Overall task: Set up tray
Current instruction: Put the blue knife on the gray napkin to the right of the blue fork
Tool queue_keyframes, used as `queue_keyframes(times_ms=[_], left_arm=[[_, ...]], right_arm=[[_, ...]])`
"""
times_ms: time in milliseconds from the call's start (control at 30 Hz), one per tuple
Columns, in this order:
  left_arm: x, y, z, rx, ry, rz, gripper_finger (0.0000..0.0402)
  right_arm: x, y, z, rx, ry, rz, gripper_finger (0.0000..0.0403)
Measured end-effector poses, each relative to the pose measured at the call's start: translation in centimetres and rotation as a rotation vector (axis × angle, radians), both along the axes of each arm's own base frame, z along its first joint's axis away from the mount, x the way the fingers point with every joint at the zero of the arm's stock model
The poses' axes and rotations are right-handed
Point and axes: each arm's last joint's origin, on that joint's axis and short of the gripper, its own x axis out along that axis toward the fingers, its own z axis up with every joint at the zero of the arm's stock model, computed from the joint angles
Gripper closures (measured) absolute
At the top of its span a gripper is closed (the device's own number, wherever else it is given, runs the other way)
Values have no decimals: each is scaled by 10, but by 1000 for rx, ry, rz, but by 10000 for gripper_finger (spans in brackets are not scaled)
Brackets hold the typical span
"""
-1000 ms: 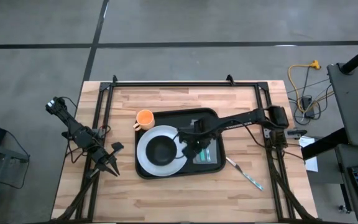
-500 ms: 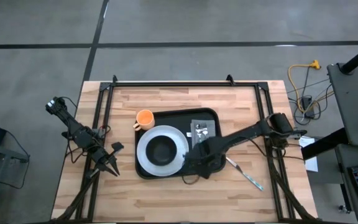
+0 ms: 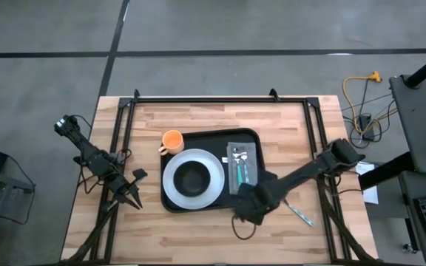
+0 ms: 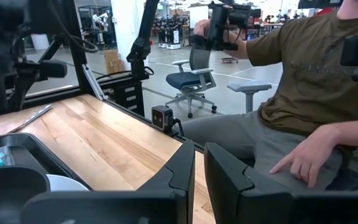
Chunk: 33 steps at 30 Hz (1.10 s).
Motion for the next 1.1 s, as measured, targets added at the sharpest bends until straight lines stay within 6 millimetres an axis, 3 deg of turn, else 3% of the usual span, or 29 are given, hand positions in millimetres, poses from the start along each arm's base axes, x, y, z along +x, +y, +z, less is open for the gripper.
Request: queue_keyframes(times_ms=[433, 567, 767, 933, 1100], left_arm=[[0, 0, 0, 0, 0, -1, 383], [0, 0, 0, 0, 0, -1, 383], [0, 0, 0, 0, 0, -1, 383], [0, 0, 0, 0, 0, -1, 383], [0, 0, 0, 0, 0, -1, 383]], right_arm=[[-55, 28, 38, -160, -110, -26, 333], [-72, 29, 45, -200, -117, -90, 335], [-103, 15, 48, -207, -165, -282, 328], [-127, 3, 37, -39, -227, -411, 321], [-140, -3, 23, 195, -301, -391, 318]])
